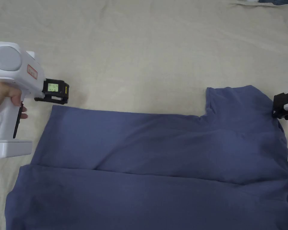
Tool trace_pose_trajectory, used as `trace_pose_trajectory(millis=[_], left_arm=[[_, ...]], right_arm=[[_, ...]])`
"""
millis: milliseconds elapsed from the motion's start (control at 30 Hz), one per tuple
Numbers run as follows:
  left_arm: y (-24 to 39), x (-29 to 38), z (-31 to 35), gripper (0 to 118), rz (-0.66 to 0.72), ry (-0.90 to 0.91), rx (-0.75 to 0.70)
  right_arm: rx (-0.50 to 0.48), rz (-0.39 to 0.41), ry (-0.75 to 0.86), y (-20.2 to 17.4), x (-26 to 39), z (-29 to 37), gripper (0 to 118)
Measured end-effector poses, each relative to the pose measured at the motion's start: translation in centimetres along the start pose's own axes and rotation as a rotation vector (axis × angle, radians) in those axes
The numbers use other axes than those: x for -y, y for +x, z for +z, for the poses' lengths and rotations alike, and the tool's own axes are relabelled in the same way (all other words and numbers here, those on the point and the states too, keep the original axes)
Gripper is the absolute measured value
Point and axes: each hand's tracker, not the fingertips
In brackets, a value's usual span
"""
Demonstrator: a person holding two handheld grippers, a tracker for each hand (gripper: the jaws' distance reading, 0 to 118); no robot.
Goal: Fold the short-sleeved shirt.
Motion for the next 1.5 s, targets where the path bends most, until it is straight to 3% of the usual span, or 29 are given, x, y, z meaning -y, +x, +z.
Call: trace_pose_trajectory(millis=[267, 300, 400, 467, 567, 600, 633, 733, 1000, 1133, 1500], left_arm=[[1.5, -0.2, -3.4, 106, -0.024, -0.069, -0.005], [1.7, -0.2, -3.6, 98, -0.024, -0.072, -0.003], [2.4, 0.0, -3.6, 53, -0.050, -0.073, -0.014], [2.7, 0.1, -3.7, 37, -0.027, -0.086, 0.036], [2.9, 0.1, -3.4, 27, 0.004, -0.094, 0.073], [3.2, 0.2, -3.4, 9, 0.002, -0.104, 0.072], [3.6, 0.2, -3.2, 0, -0.006, -0.100, 0.060], [4.1, 0.7, -2.2, 0, -0.050, -0.057, 0.034], [0.9, 2.2, 5.4, 0, 0.115, 0.208, 0.132], [-1.8, 4.2, 9.2, 0, 0.202, 0.256, 0.185], [-4.8, 12.7, 15.2, 0, 0.230, 0.326, 0.248]], right_arm=[[0.017, 0.030, -0.015, -0.2, 0.4, -0.7, 2], [0.017, 0.030, -0.015, -0.1, 0.4, -0.8, 2], [0.016, 0.024, -0.017, 0.0, 0.4, -0.9, 2], [0.015, 0.024, -0.017, 0.0, 0.5, -1.0, 2], [0.011, 0.016, -0.012, 0.1, 0.5, -0.8, 2], [0.008, 0.014, -0.011, 0.1, 0.5, -0.6, 2], [0.008, 0.013, -0.010, 0.1, 0.6, -0.5, 2], [0.003, 0.011, 0.008, 0.2, 0.8, 0.4, 2], [-0.042, -0.022, 0.113, 0.7, 1.6, 6.3, 2], [-0.059, -0.025, 0.165, 1.5, 3.1, 10.3, 2], [-0.145, -0.115, 0.260, 5.8, 13.1, 19.1, 2]])
